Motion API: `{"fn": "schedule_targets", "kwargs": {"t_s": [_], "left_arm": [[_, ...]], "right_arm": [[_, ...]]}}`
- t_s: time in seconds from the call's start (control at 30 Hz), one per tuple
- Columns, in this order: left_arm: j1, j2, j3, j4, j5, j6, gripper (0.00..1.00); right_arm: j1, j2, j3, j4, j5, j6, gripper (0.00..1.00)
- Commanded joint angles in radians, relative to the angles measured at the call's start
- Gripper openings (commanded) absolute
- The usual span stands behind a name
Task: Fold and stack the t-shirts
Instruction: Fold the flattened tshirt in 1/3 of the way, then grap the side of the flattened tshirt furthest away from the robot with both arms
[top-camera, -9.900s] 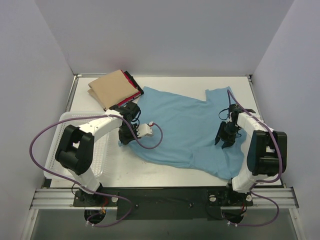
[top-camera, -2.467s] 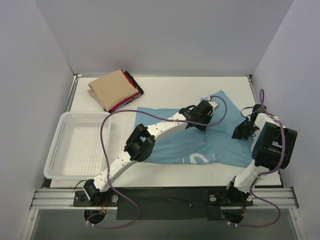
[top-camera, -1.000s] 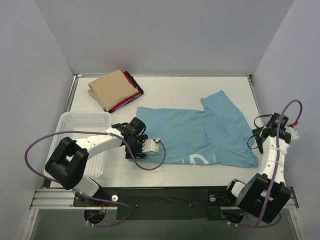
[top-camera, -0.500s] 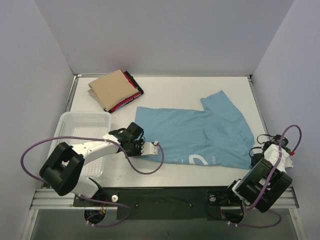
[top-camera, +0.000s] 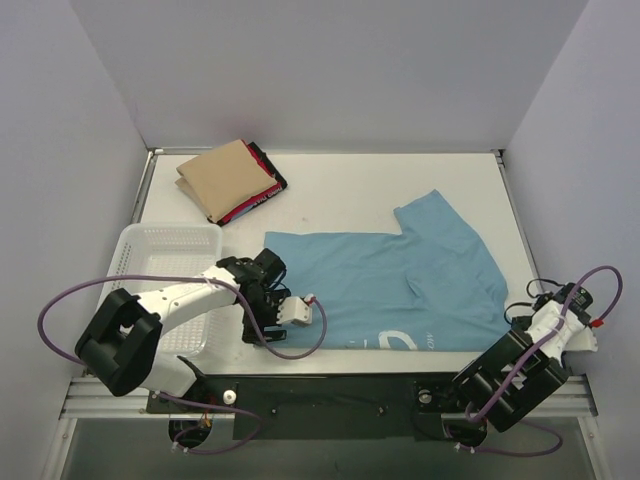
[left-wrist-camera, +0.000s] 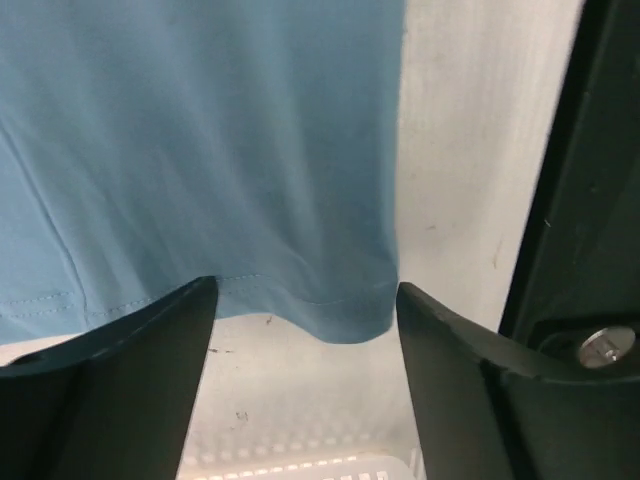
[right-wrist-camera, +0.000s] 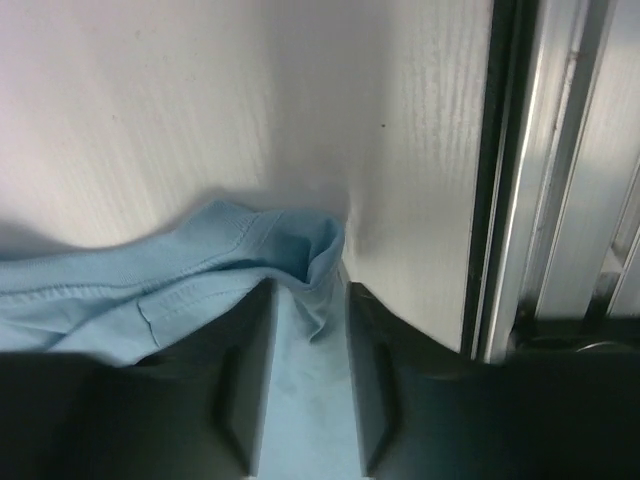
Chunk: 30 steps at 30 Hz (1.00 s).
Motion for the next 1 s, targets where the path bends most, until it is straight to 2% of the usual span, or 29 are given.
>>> {"fn": "schedule_targets", "kwargs": {"t_s": [0.0, 0.07, 0.13, 0.2, 0.23, 0.3, 0.4, 0.43, 0.47, 0.5, 0.53, 0.63, 0.67, 0.7, 0.77, 0.83, 0.97], "left_arm": [[-0.010, -0.018, 0.080, -0.169, 0.088, -0.002, 0.89], [-0.005, -0.012, 0.138, -0.203, 0.096, -0.011, 0.89], [0.016, 0.006, 0.229, -0.220, 0.103, -0.048, 0.89], [0.042, 0.042, 0.339, -0.226, 0.120, -0.099, 0.89], [0.050, 0.072, 0.415, -0.215, 0.125, -0.120, 0.89], [0.101, 0.123, 0.511, -0.178, 0.123, -0.192, 0.90], [0.182, 0.212, 0.641, -0.095, 0.082, -0.344, 0.90], [0.231, 0.264, 0.678, -0.088, 0.071, -0.372, 0.91], [0.251, 0.299, 0.742, -0.091, 0.068, -0.419, 0.91], [0.295, 0.366, 0.787, -0.115, 0.080, -0.435, 0.91], [0.315, 0.397, 0.859, -0.126, 0.083, -0.473, 0.91], [0.371, 0.520, 0.950, -0.134, 0.077, -0.522, 0.91], [0.375, 0.536, 0.974, -0.123, 0.071, -0.536, 0.91], [0.383, 0.568, 0.984, -0.111, 0.065, -0.538, 0.89], [0.385, 0.606, 1.005, -0.095, 0.041, -0.529, 0.85], [0.386, 0.643, 1.022, -0.098, 0.027, -0.509, 0.84], [0.398, 0.697, 1.048, -0.129, 0.013, -0.452, 0.83]], "right_arm": [[-0.014, 0.000, 0.065, -0.067, 0.007, -0.045, 0.48], [-0.002, -0.025, 0.104, -0.053, -0.013, -0.068, 0.54], [0.045, -0.049, 0.126, 0.054, -0.141, -0.148, 0.57], [0.188, -0.046, 0.198, 0.097, -0.151, -0.240, 0.59], [0.319, -0.025, 0.233, 0.109, -0.127, -0.286, 0.59], [0.477, 0.033, 0.331, 0.114, -0.102, -0.393, 0.61], [0.601, 0.160, 0.515, 0.114, -0.165, -0.547, 0.64], [0.630, 0.237, 0.555, 0.103, -0.244, -0.574, 0.64], [0.639, 0.291, 0.654, 0.088, -0.278, -0.623, 0.99], [0.664, 0.393, 0.707, 0.039, -0.280, -0.642, 0.99], [0.668, 0.441, 0.826, 0.015, -0.274, -0.676, 0.99], [0.690, 0.716, 1.080, -0.106, -0.261, -0.733, 0.98], [0.693, 0.774, 1.208, -0.137, -0.284, -0.751, 0.94], [0.696, 0.903, 1.370, -0.209, -0.285, -0.751, 0.87], [0.708, 1.092, 1.619, -0.310, -0.268, -0.759, 0.82], [0.720, 1.249, 1.773, -0.354, -0.242, -0.768, 0.82], [0.742, 1.369, 1.844, -0.289, -0.242, -0.747, 0.82]]}}
